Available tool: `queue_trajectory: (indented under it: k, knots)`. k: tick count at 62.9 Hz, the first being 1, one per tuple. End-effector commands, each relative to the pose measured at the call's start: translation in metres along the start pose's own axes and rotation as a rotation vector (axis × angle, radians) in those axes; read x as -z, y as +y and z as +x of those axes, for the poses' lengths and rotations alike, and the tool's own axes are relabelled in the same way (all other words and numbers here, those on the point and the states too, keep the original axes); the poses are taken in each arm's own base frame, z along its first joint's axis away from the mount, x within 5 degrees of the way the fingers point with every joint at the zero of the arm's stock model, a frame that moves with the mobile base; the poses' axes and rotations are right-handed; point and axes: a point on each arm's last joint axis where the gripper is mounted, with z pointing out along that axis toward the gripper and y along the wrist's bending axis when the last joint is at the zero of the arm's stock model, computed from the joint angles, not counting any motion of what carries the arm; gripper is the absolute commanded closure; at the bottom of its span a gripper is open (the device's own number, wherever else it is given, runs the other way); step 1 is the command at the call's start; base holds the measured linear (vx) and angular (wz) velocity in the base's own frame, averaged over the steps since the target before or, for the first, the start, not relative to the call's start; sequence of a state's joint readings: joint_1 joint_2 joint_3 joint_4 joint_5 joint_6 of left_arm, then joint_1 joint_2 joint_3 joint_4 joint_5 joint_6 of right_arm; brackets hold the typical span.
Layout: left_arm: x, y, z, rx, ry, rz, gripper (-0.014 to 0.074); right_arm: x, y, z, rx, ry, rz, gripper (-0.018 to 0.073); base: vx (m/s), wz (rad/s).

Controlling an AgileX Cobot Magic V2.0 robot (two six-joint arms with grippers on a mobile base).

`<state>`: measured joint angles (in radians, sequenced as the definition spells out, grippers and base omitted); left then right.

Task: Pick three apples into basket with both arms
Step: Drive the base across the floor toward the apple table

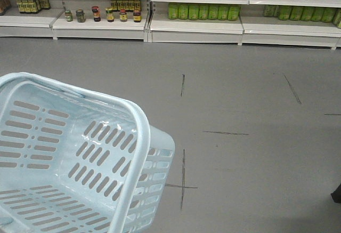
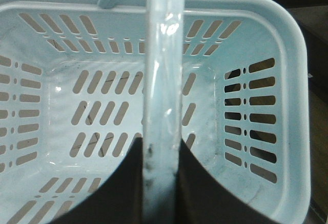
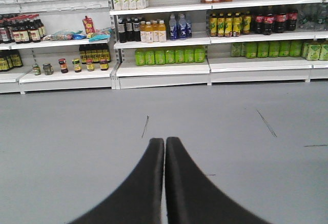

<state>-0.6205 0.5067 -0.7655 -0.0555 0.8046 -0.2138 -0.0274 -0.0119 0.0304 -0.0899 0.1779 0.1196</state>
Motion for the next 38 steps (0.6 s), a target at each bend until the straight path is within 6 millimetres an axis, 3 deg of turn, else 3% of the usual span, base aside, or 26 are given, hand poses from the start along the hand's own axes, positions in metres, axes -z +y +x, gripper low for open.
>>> queue_trajectory:
  k: [1,38]
  knots:
    - [0.0049,-0.0040,-0.0154,0.007,-0.125,0.031,0.0603,-0.0001,0.0009,-0.0032,0.010,-0.069,-0.012,0.0568,0.30,-0.09]
    - [0.0049,-0.0040,-0.0154,0.007,-0.125,0.031,0.0603,-0.0001,0.0009,-0.0032,0.010,-0.069,-0.012,0.0568,0.29,-0.22]
